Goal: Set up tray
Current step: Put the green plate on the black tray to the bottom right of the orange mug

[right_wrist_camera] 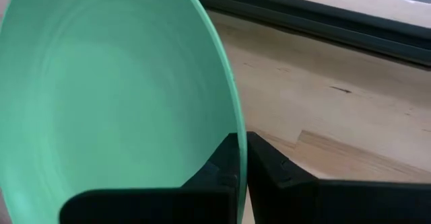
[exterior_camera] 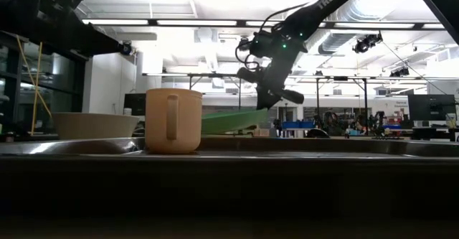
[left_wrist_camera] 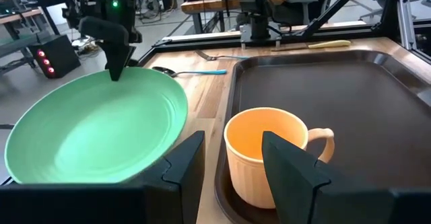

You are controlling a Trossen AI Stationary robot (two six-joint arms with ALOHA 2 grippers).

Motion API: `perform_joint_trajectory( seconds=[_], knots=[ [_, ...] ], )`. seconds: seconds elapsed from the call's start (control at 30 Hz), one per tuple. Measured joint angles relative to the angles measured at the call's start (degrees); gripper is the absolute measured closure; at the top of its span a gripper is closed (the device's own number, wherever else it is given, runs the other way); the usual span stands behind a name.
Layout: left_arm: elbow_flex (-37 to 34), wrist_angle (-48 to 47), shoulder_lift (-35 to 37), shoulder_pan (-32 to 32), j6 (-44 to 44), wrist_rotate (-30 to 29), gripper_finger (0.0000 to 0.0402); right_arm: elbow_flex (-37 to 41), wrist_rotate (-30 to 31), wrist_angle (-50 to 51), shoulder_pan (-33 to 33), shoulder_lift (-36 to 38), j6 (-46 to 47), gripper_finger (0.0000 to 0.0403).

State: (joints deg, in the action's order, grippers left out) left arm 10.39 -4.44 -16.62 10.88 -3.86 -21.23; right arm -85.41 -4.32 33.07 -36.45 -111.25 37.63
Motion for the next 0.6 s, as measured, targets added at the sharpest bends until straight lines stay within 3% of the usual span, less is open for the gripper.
perform_joint_trajectory(
  seconds=[0.6],
  knots=[
    [0.0,-0.4,0.0,0.0,-0.4,0.0,0.0222,0.0,-2.7,3.8,-3.0,8.9,0.0,0.0403]
  ],
)
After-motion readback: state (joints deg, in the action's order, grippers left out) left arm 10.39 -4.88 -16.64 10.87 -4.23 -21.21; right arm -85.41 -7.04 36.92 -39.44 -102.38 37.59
